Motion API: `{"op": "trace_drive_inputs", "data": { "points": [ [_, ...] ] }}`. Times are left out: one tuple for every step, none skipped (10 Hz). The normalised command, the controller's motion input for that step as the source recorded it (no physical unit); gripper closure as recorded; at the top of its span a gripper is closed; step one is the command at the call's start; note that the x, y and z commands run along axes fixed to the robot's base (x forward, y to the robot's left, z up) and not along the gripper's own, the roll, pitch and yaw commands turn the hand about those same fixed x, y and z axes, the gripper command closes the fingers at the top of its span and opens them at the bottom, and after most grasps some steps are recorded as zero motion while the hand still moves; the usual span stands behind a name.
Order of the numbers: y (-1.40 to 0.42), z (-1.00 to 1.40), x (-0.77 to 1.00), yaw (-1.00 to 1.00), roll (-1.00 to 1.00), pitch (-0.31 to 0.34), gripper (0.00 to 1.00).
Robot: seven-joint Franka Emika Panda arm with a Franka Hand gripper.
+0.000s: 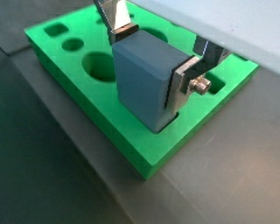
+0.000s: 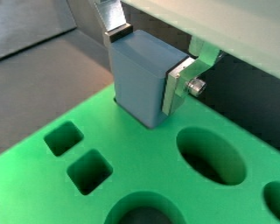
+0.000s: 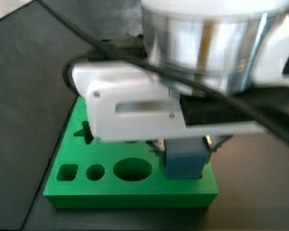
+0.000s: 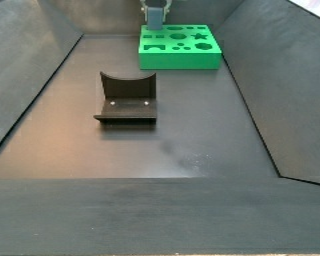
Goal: Pick up the rectangle object. Move up. Place the rectangle object on the fixture. Regrasp the rectangle object. Move to above the board. Insert the rectangle object.
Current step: Insert the rectangle object.
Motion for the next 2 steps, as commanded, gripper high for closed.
{"op": "trace_drive_inputs", "data": {
  "points": [
    [0.0,0.0,0.0,0.0,0.04,0.016,1.0],
    [0.0,0.0,0.0,0.0,0.0,0.0,1.0]
  ]
}}
